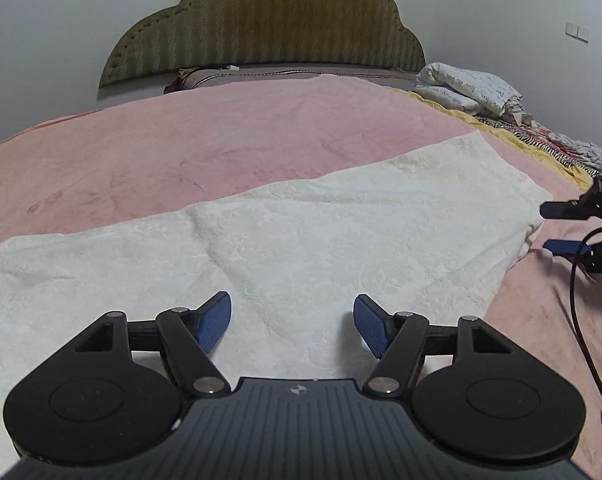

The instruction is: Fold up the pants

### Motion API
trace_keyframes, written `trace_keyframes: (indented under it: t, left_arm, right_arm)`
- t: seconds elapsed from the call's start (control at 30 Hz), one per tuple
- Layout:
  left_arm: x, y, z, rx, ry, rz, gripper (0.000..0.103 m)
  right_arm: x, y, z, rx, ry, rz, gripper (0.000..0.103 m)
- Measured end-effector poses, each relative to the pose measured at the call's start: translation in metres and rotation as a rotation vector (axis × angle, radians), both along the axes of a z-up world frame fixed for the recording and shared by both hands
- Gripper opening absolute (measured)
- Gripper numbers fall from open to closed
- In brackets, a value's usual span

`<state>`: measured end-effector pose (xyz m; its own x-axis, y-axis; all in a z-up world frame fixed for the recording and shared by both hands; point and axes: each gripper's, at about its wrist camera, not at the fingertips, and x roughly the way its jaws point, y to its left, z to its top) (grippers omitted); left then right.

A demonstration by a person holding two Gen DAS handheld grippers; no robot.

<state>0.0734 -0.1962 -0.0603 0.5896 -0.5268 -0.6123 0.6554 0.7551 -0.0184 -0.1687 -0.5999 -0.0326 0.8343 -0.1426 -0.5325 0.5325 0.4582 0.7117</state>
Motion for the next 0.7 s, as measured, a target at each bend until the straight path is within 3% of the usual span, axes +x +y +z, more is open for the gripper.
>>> trace_keyframes:
  t: [0.13, 0.3, 0.37, 0.43, 0.5, 0.57, 0.7]
  left_arm:
    - [-0.006, -0.001, -0.003, 0.019, -0.020, -0.006, 0.072]
    - [-0.006, -0.001, -0.004, 0.026, -0.018, 0.001, 0.073]
    - [-0.007, -0.002, -0.003, 0.035, -0.026, 0.001, 0.074]
    - [-0.006, -0.003, -0.001, 0.036, -0.025, 0.000, 0.074]
    - [-0.004, 0.000, 0.003, 0.015, -0.014, 0.011, 0.074]
    - [0.003, 0.005, 0.007, -0.029, 0.025, 0.033, 0.075]
    - [0.034, 0.027, 0.011, -0.222, 0.256, 0.098, 0.075]
  right_arm:
    - [0.004, -0.016, -0.006, 0.010, -0.067, -0.031, 0.060]
    - [0.019, -0.036, -0.009, -0.083, -0.104, -0.116, 0.057]
    - [0.027, -0.044, -0.010, -0.101, -0.094, -0.140, 0.045]
    - [0.033, -0.053, -0.012, -0.089, -0.062, -0.159, 0.019]
    - [0.035, -0.057, -0.013, -0.064, -0.076, -0.173, 0.017]
    - [0.037, -0.053, -0.007, -0.100, -0.068, -0.178, 0.017]
    - [0.062, -0.021, 0.032, -0.369, 0.015, -0.112, 0.016]
